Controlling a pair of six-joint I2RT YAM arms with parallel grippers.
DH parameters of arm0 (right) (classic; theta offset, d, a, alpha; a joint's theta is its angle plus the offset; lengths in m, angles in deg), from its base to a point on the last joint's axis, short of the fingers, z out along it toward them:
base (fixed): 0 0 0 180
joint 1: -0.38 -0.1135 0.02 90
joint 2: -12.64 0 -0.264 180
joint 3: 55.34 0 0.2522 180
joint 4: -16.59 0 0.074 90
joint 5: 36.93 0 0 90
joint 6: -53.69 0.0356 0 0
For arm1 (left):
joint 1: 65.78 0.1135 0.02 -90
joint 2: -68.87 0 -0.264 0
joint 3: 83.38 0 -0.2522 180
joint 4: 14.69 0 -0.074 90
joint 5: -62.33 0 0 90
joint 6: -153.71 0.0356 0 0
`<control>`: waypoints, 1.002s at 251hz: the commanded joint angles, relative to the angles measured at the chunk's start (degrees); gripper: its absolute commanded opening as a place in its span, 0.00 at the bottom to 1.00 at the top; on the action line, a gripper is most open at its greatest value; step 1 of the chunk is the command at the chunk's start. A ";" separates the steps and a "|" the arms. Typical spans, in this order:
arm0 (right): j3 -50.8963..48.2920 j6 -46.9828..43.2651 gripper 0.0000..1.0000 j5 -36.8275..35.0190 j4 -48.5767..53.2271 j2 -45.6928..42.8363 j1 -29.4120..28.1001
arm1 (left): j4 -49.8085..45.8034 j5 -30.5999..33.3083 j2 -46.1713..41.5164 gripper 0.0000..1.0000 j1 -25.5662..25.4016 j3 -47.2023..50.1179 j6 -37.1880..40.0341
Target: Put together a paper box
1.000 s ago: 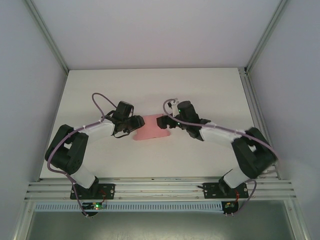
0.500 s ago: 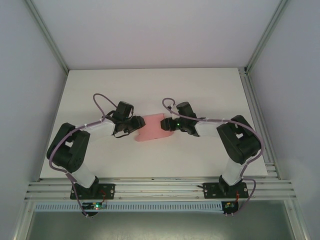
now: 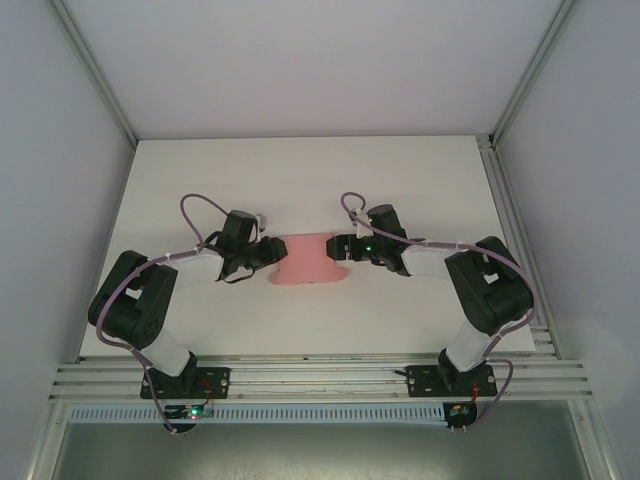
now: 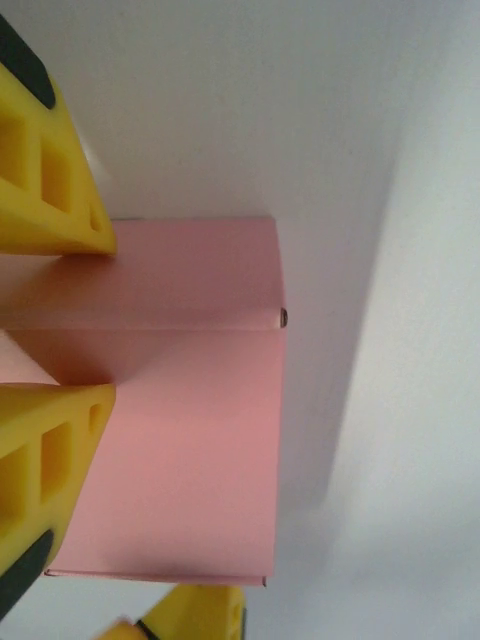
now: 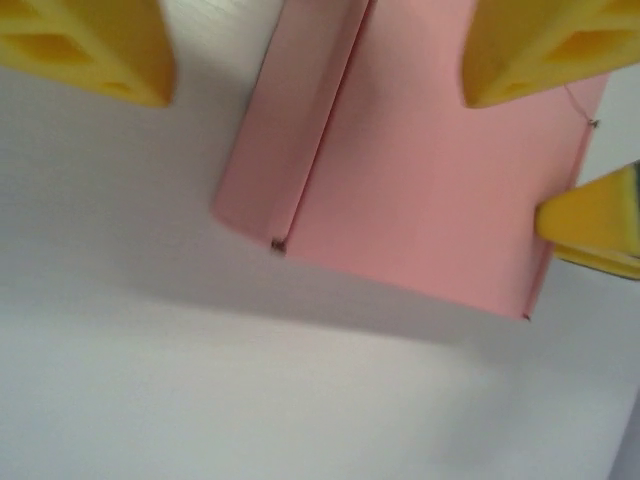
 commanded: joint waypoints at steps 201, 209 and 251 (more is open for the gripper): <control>0.63 17.12 0.84 24.86 -16.71 10.78 1.10 | 23.74 -13.71 1.43 0.23 5.65 11.00 -6.62; 0.45 17.76 0.84 25.28 -18.13 10.73 1.02 | 23.74 -13.99 1.62 0.23 5.65 10.90 -6.62; 0.05 16.88 0.84 24.08 -16.29 6.98 1.15 | 23.47 -12.99 0.73 0.15 5.65 12.07 -6.09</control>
